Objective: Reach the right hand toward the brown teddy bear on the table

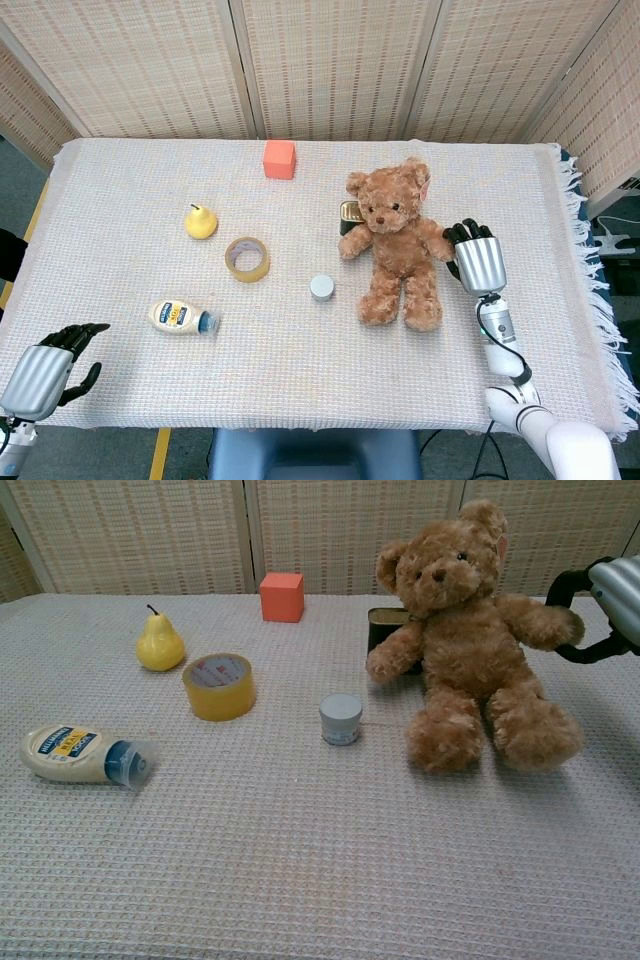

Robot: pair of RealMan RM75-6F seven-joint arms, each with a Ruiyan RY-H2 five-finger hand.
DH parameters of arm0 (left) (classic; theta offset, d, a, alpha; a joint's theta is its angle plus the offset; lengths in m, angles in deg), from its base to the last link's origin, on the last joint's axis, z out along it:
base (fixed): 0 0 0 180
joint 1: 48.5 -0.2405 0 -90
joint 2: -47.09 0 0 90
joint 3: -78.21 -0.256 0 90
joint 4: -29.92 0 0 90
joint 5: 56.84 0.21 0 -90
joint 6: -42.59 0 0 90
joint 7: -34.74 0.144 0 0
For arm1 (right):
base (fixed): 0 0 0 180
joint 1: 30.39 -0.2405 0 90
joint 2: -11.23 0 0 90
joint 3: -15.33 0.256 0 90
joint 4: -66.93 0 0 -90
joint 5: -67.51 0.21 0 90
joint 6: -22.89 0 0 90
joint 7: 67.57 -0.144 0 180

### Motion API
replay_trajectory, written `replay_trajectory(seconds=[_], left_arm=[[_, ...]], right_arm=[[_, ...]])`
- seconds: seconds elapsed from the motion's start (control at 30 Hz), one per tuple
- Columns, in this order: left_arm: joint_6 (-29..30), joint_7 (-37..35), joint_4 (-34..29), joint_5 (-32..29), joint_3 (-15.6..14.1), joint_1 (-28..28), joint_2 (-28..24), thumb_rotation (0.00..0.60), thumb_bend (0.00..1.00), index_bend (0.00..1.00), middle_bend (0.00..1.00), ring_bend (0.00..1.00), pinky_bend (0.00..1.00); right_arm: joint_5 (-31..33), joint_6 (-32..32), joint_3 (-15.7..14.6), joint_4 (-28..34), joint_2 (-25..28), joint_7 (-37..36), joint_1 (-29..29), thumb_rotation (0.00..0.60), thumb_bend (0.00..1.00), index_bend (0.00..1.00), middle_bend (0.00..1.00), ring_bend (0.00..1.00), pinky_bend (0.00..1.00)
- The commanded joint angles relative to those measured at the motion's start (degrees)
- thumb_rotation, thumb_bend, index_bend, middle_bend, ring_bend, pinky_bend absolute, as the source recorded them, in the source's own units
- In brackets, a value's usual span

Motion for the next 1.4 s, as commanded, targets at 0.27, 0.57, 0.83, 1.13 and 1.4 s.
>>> replay_trajectory(seconds=[0.27, 0.57, 0.83, 1.13, 1.4], left_arm=[[-0.3, 0.1, 0.0, 0.1, -0.2, 0.1, 0.0, 0.600, 0.42, 0.22, 0.27, 0.25, 0.42], [-0.5, 0.0, -0.2, 0.1, -0.3, 0.2, 0.0, 0.600, 0.42, 0.22, 0.28, 0.26, 0.42], [-0.5, 0.0, -0.2, 0.2, -0.3, 0.1, -0.1, 0.600, 0.42, 0.22, 0.28, 0.26, 0.42], [-0.5, 0.4, -0.1, 0.2, -0.4, 0.2, 0.0, 0.600, 0.42, 0.22, 0.29, 0.26, 0.42], [-0.7, 0.6, -0.2, 0.0, -0.4, 0.2, 0.1, 0.600, 0.42, 0.22, 0.29, 0.26, 0.42]], right_arm=[[1.3, -2.6, 0.4, -8.3, -4.0, -2.0, -3.1, 0.600, 0.18, 0.54, 0.49, 0.35, 0.52], [2.0, -1.1, -0.7, -8.8, -4.6, -3.0, -2.5, 0.600, 0.18, 0.56, 0.50, 0.35, 0.52], [2.9, 0.7, -0.9, -11.1, -5.2, -3.3, -2.9, 0.600, 0.19, 0.56, 0.50, 0.35, 0.52], [4.4, -2.7, 0.6, -8.9, -3.9, -4.2, -3.9, 0.600, 0.18, 0.56, 0.50, 0.35, 0.52], [4.0, 1.1, -1.4, -9.3, -4.6, -4.1, -2.6, 0.600, 0.18, 0.56, 0.50, 0.35, 0.52]])
